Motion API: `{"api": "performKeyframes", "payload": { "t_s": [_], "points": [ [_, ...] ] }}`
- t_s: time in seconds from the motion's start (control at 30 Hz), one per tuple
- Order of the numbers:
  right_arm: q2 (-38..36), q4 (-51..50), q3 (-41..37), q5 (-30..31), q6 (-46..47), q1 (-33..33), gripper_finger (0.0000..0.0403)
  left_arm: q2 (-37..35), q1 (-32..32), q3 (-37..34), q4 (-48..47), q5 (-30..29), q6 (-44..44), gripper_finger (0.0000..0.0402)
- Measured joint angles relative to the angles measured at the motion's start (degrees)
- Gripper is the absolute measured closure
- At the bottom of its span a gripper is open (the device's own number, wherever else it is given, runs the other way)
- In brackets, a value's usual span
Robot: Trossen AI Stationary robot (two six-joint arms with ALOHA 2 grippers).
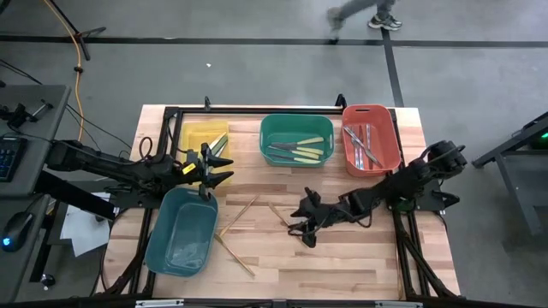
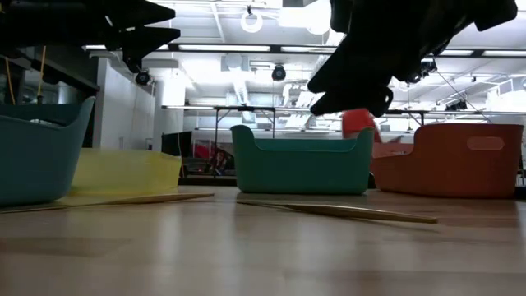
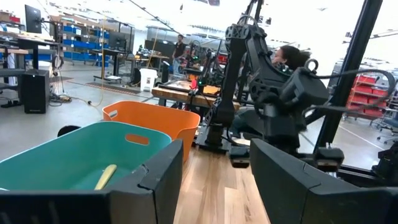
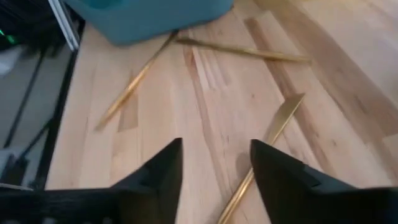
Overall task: Sort silverware by color (type)
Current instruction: Put the gold knife into the blue bin
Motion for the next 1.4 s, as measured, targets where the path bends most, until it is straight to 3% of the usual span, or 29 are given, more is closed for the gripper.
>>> {"api": "performKeyframes", "payload": {
  "t_s": [0.17,0.53,0.77,1.2,1.4],
  "points": [
    [5.19,-7.63,5.67,-0.76,-0.92,0.66,0.0194,0.00,0.01,0.00,-0.04,0.00,0.00,0.0225],
    [18.37,-29.03,20.14,-0.87,2.67,0.66,0.0201,0.00,0.01,0.00,-1.30,0.01,-0.02,0.0225],
    [19.65,-30.12,20.16,-1.09,9.48,0.66,0.0233,0.00,0.00,0.00,-2.50,0.02,-1.26,0.0225],
    [19.64,-30.51,20.14,-0.59,10.20,0.12,0.0328,0.26,0.00,0.02,-4.61,0.02,-1.55,0.0225],
    [19.63,-30.51,20.14,-1.44,9.53,0.34,0.0351,0.26,0.00,0.02,-5.10,0.00,-1.54,0.0225]
  ]
}}
